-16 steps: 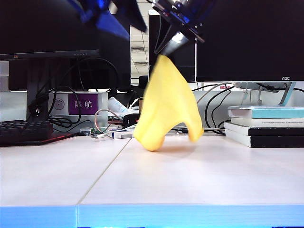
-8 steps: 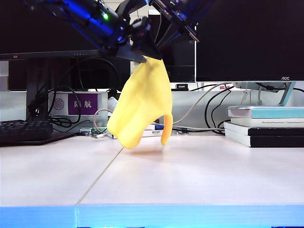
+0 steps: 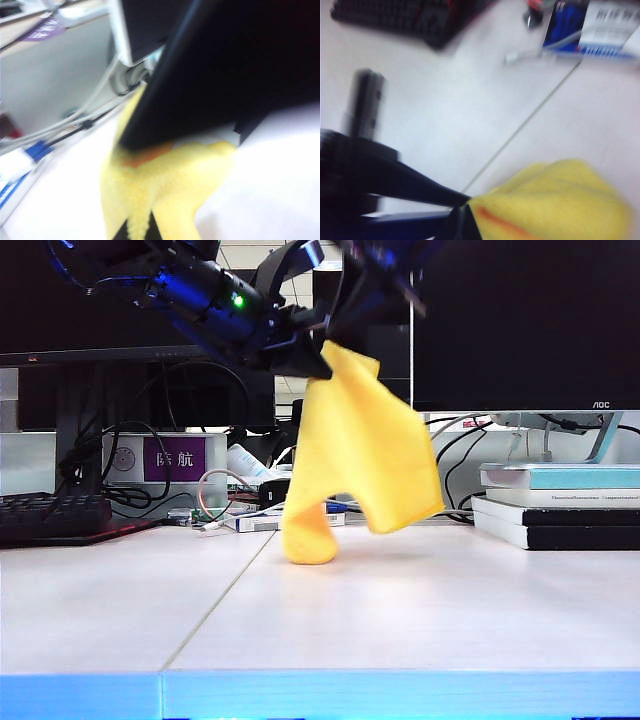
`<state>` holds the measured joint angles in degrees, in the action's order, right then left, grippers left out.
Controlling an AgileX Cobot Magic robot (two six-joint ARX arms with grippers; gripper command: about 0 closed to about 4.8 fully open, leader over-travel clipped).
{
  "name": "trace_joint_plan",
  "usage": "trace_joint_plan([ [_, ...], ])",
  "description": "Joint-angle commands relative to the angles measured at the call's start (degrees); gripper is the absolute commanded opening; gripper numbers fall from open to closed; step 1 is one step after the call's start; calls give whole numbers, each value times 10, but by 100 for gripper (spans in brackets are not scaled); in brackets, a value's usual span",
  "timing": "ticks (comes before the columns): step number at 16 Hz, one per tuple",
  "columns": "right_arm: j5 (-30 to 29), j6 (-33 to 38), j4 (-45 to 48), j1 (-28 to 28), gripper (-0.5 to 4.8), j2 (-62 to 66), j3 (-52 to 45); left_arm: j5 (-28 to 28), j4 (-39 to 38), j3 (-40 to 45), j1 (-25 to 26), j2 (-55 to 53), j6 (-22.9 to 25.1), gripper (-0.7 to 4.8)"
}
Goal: Wipe the table from back to front using the rag.
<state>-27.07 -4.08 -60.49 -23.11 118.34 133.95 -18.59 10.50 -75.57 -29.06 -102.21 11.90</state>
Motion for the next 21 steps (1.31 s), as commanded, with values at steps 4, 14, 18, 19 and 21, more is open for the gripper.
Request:
trace_joint_plan([
  [4,78,0,-17,0,62,-8,76,6,-2,-14,0,2,-16,479],
  [14,120,-9,-55,4,-5,-36,77,6,-157,-129,0,82,-36,-6],
  [18,122,-22,-56,4,-5,-103,77,20,-232,-129,0,204,-42,-6],
  [19,122,-22,-58,4,-5,-121,77,37,-260,-129,0,239,-53,-6],
  [21,121,-18,-63,4,-5,-167,77,46,-340,-129,0,326,-50,-6],
])
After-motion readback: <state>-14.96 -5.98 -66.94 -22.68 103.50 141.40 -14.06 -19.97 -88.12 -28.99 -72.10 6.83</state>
